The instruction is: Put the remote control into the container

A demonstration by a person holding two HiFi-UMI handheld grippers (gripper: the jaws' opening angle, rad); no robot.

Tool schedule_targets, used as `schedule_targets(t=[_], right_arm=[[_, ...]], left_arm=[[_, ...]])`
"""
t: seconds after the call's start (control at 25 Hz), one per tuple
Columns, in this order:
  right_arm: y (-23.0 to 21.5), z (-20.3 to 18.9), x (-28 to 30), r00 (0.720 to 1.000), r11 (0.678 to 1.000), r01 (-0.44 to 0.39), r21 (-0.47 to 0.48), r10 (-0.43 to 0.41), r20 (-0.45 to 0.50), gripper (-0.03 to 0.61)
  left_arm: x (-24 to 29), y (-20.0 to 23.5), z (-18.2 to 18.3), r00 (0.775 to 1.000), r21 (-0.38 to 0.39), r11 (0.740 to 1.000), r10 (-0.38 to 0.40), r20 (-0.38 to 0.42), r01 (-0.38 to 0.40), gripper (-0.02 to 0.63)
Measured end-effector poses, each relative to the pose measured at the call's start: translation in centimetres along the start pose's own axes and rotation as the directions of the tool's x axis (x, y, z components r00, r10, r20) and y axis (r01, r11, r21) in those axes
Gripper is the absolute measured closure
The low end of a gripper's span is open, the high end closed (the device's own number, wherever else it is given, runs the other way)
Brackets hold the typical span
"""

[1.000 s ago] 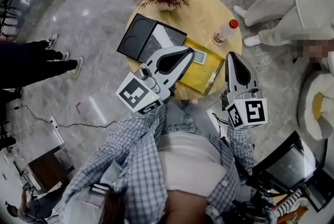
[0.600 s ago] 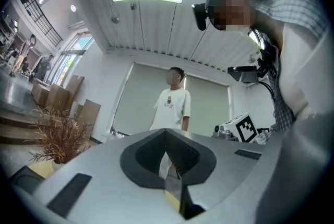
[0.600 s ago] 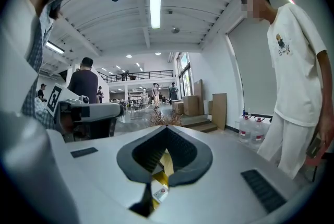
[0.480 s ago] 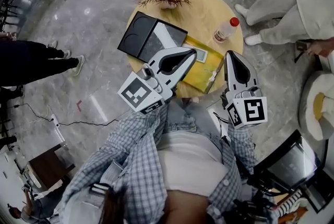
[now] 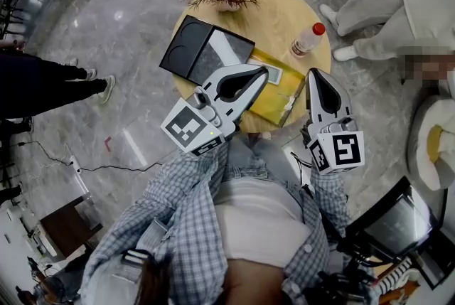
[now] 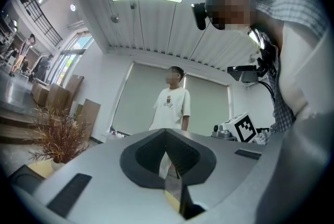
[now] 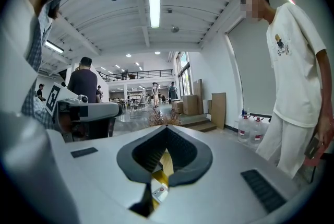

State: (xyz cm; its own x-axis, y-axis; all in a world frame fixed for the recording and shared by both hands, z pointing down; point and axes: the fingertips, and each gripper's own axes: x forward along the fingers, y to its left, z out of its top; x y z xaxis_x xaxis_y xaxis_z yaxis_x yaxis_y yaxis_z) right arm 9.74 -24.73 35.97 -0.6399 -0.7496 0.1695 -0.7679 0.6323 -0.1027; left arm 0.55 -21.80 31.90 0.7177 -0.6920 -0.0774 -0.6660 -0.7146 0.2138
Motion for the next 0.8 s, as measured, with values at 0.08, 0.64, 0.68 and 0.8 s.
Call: schedule_targets(t=[0.08, 0.64, 0.68, 0.8], right_arm=[[0.0, -0.2, 0.1, 1.000, 1.000, 0.001, -0.001, -0.001, -0.005, 0.572], [-0.8, 0.2, 0.6, 1.000, 0.999, 0.005, -0.041, -0.006, -0.023, 0.572], [-0.9, 0.2, 0.5, 1.000, 0.999, 0.007, -0.040, -0.008, -0.023, 0.572], [-1.2, 0.0, 0.4, 1.000, 1.000, -0.003, -0.031, 0.002, -0.023, 0.572]], left_arm=[[0.0, 0.1, -0.1, 1.000, 0.000, 1.000, 0.004, 0.002, -0.004, 0.606], [0.9, 0.0, 0.0, 1.000, 0.035, 0.999, 0.002, -0.026, -0.001, 0.606], [1.0, -0.1, 0.0, 1.000, 0.039, 0.999, -0.001, -0.025, 0.002, 0.606], [1.3, -0.4, -0.4, 0.999, 0.039, 0.999, 0.006, -0.038, -0.004, 0.606]])
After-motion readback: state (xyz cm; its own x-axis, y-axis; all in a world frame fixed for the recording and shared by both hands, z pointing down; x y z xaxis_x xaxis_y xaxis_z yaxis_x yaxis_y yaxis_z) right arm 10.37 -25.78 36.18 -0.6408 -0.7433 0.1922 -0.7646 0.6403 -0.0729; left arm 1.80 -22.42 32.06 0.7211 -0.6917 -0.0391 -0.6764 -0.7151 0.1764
